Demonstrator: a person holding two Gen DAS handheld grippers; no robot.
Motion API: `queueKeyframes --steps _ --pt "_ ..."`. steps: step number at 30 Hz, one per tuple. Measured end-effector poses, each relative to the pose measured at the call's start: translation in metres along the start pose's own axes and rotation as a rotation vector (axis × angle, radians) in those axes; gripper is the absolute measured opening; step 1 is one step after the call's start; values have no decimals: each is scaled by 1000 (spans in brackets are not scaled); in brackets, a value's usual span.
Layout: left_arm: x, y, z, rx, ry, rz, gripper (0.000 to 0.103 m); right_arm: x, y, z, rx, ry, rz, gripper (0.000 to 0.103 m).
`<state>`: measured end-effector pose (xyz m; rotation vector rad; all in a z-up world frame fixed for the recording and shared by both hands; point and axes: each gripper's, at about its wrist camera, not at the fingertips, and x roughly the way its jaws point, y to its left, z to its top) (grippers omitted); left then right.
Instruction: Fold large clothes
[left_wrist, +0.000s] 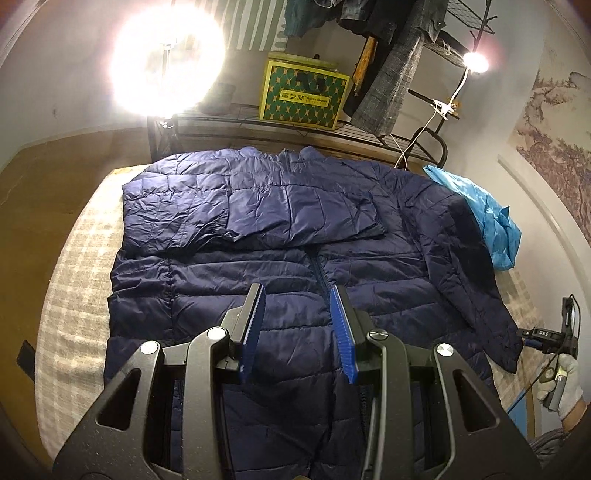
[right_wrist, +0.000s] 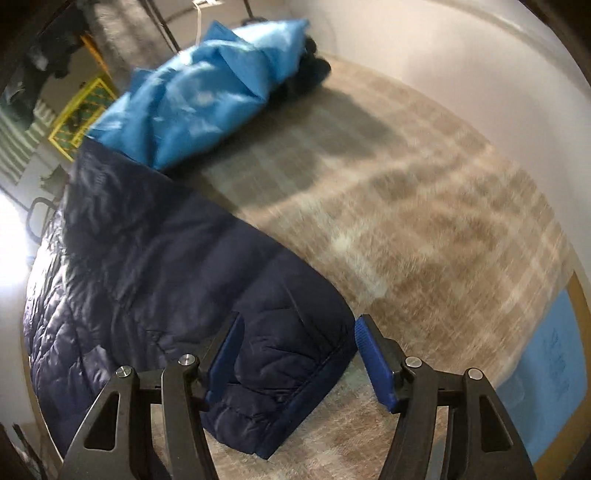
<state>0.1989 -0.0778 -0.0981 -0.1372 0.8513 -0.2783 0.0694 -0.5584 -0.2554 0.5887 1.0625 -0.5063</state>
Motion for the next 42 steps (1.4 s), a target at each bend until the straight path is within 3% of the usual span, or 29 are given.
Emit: queueKeyframes --steps 7,8,10,11,13,15,23,32,37,42 --pt "0 7 1 -17 1 0 36 16 7 -2 -22 27 -62 63" --pt "0 7 1 -18 0 0 36 16 7 -3 -24 26 -62 59" --pt "-1 8 1 -18 -2 3 36 16 11 -4 -41 33 -53 36" --pt "0 8 1 -17 -2 4 36 16 14 -5 -48 34 -51 32" --pt "-1 8 2 -16 -2 4 36 13 19 -5 -57 46 -38 11" --pt "-1 8 2 -15 -4 7 36 6 24 -7 -61 41 -10 5" --pt "-5 23 5 -53 -24 0 36 -64 78 -8 -144 -126 158 2" --pt "-11 45 14 -107 -44 -29 36 -133 205 -17 -362 -307 417 2" --pt "-16 61 20 -146 -56 -39 36 -136 290 -38 -489 -300 547 2" --pt "-21 82 23 -193 -65 -23 36 -111 377 -71 -620 -233 635 2"
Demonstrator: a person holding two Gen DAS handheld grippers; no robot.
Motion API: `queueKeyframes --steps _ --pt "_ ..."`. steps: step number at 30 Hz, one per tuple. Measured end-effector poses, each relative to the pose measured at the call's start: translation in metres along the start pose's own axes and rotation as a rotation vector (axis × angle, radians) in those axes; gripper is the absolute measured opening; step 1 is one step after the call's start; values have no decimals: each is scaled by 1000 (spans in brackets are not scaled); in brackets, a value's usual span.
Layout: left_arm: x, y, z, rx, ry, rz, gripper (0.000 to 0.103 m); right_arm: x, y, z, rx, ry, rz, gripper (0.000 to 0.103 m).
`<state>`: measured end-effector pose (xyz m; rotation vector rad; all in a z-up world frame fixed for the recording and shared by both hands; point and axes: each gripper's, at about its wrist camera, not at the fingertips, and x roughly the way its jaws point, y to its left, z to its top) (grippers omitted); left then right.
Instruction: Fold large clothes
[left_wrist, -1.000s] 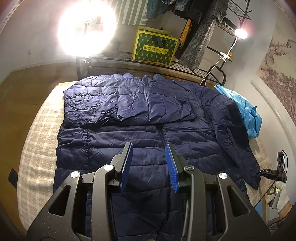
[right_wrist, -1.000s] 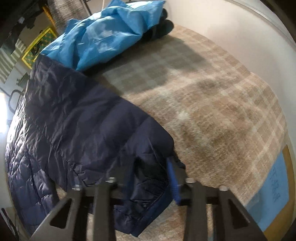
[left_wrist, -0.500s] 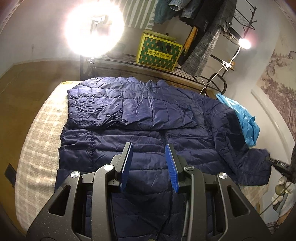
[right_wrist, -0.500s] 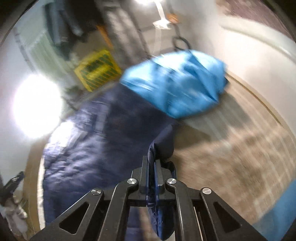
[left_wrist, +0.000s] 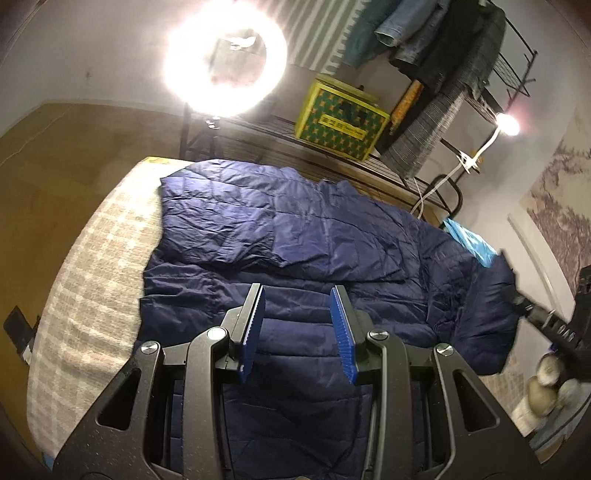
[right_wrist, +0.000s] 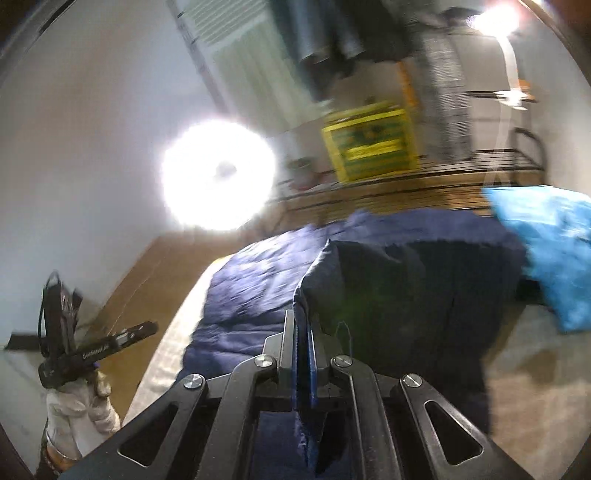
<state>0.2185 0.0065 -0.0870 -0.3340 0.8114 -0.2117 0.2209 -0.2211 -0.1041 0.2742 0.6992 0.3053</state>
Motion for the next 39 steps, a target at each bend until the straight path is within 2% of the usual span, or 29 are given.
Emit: queueKeyframes --steps 5,8,11,12,13,17,19,23,24,27,31,32,35,36,37,39 --pt "-2 23 5 -54 -13 19 36 68 41 -15 -54 108 88 2" --pt "-1 34 7 -75 -13 34 36 103 51 -27 -59 170 128 2" --pt "5 39 7 -90 0 33 36 120 53 -33 -77 198 138 17" --pt "9 38 6 -92 8 28 36 121 51 -33 -78 196 136 38" --pt "13 37 5 -92 21 20 36 118 47 -31 -72 180 135 46" --pt "34 26 -4 -94 88 -38 37 97 30 -21 -45 127 146 47" --pt "49 19 -10 -108 144 -81 47 85 18 -16 -32 103 112 47" --pt "79 2 -26 -101 260 -124 53 61 -19 -14 26 71 26 48" --pt "84 -1 -29 -96 278 -108 58 55 -30 -12 47 59 12 48" --pt "92 -2 -37 -95 290 -6 59 36 -54 -12 81 38 -31 48" --pt "92 16 -46 -130 273 131 59 23 -82 -12 104 41 -101 48" --pt "95 24 -49 -160 281 144 59 20 -89 -12 119 44 -105 48" --pt "108 38 -56 -213 312 99 59 15 -104 -12 179 43 -100 48" --pt "110 39 -55 -200 313 100 57 14 -106 -12 188 41 -96 48" --pt "115 33 -55 -160 308 108 37 13 -107 -11 194 36 -95 48" --pt "122 17 -53 -63 298 141 8 10 -106 -11 192 34 -95 48"
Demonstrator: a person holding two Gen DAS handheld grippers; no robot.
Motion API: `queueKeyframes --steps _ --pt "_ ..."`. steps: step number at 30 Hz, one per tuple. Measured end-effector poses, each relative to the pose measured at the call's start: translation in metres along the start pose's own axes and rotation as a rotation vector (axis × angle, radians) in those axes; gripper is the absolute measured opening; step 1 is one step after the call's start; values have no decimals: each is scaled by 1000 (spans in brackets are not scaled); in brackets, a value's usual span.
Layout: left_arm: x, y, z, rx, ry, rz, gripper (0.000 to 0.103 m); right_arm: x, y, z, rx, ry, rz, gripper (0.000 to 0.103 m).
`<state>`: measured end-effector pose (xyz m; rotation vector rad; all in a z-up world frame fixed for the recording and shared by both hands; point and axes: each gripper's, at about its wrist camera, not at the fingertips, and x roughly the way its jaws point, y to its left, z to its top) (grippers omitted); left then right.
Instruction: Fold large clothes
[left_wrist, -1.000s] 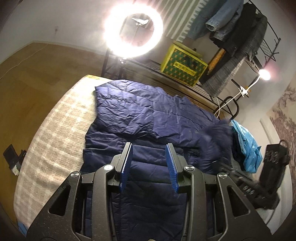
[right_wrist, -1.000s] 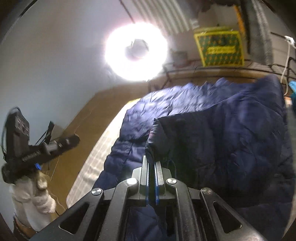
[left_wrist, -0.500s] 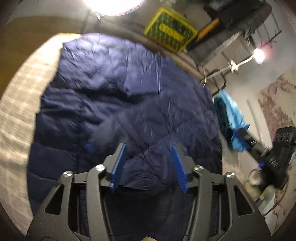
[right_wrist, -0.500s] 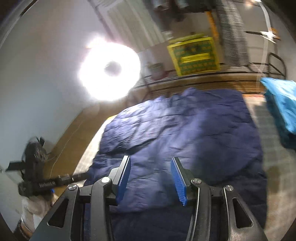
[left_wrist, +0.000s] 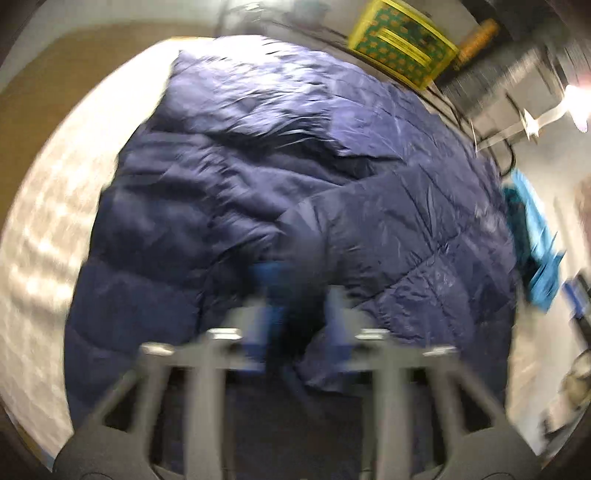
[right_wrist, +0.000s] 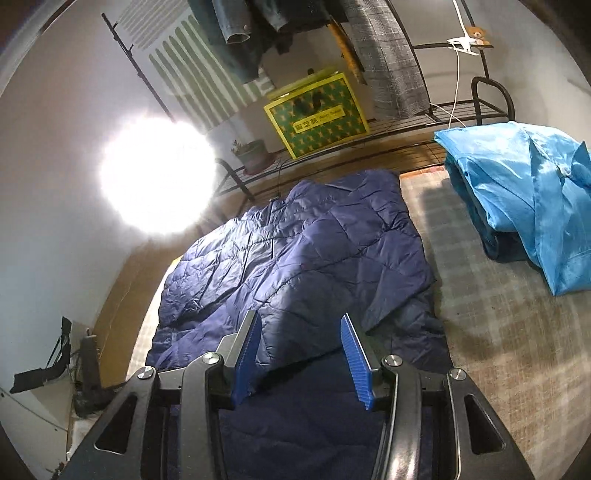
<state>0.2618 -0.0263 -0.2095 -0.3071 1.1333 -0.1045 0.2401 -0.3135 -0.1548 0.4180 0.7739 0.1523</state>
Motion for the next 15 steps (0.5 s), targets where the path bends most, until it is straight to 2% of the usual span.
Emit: queueKeyframes --steps 2,4,6,9,12,15 --pt "-4 -19 2 92 -54 40 6 0 2 0 -7 -2 -2 48" --pt "-17 -39 5 178 -105 45 5 2 4 -1 -15 4 -5 48" --pt "-38 -60 9 281 -184 50 5 7 1 -3 -14 15 -16 48" --pt "-66 -85 20 445 -312 100 5 15 -7 -6 11 36 -40 48" --pt "-78 -85 48 489 -379 108 5 22 -15 -8 37 60 -53 48" --pt "-73 -61 87 454 -406 126 5 31 -21 -12 26 83 -99 48"
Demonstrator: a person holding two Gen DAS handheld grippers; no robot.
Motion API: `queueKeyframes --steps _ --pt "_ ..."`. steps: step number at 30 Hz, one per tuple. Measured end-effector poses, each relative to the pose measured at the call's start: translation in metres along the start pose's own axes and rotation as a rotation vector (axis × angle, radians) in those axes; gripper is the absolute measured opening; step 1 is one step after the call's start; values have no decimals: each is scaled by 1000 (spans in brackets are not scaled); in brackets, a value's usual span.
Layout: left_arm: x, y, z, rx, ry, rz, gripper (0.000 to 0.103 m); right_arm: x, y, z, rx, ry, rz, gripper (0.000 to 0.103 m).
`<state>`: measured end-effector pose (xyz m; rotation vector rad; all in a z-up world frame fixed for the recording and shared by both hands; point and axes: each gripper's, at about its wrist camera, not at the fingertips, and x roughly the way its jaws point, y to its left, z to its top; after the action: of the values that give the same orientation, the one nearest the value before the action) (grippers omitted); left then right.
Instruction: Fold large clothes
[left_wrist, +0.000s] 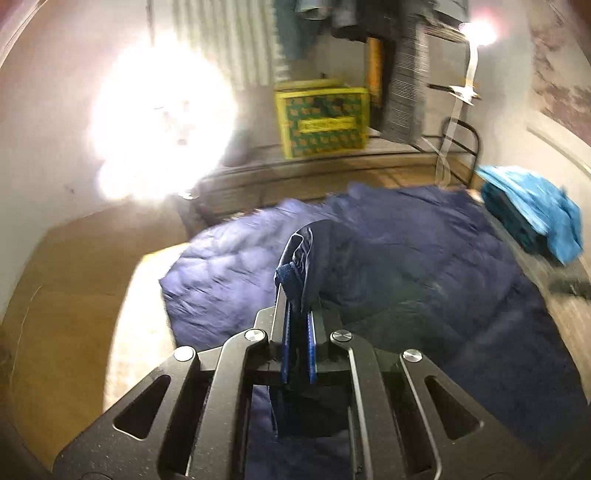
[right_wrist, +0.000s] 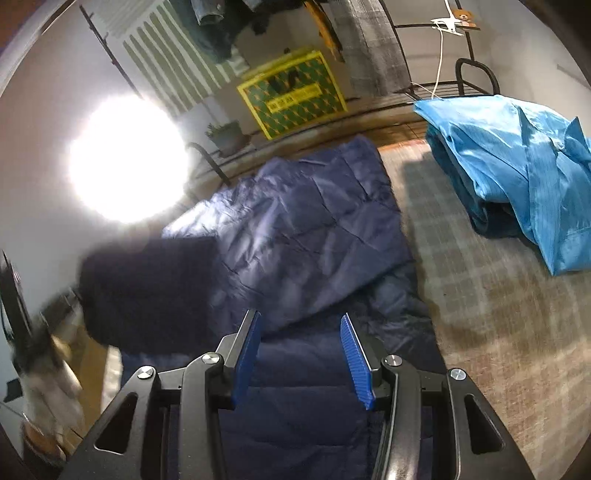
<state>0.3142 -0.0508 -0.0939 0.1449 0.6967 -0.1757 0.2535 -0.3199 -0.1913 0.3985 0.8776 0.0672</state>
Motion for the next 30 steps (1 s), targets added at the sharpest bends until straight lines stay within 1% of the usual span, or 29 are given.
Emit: queueKeyframes --steps 3,5,7,8,11,14,17,18,20,21,23,24,25,27,30 --pt "46 44 5 -91 67 6 5 13 -5 -4 -2 31 -43 47" --pt "81 71 -1 -167 121 -2 5 23 -10 -6 5 56 -64 47" --pt "107 85 -6 -219 153 -24 5 33 -13 -7 2 74 -86 46" --pt "119 89 -9 -233 164 -21 5 38 -13 -7 -2 83 -96 46" --pt "147 89 -12 -237 179 1 5 49 -14 -8 -15 105 -115 45" --pt "168 88 -8 -235 180 18 5 56 -13 -10 -22 119 -126 45" --pt "183 91 0 -237 172 53 5 63 -15 -11 -28 131 -134 45" --pt "187 93 1 -235 167 67 5 64 -15 -12 -31 134 -138 42" --pt "196 91 2 -226 174 81 5 65 -16 -15 -37 137 -147 42" --pt "197 90 2 -221 178 85 6 65 -17 -14 -42 137 -157 40" --pt "198 86 1 -210 197 99 16 66 -17 -14 -60 136 -185 37" --pt "197 87 1 -218 200 91 30 66 -18 -15 -72 138 -203 36" --pt "192 88 1 -232 195 75 42 67 -19 -16 -84 141 -224 35" --pt "178 91 3 -251 175 52 44 68 -24 -17 -87 145 -263 33" --pt "147 99 5 -238 138 51 44 67 -31 -14 -58 148 -274 33"
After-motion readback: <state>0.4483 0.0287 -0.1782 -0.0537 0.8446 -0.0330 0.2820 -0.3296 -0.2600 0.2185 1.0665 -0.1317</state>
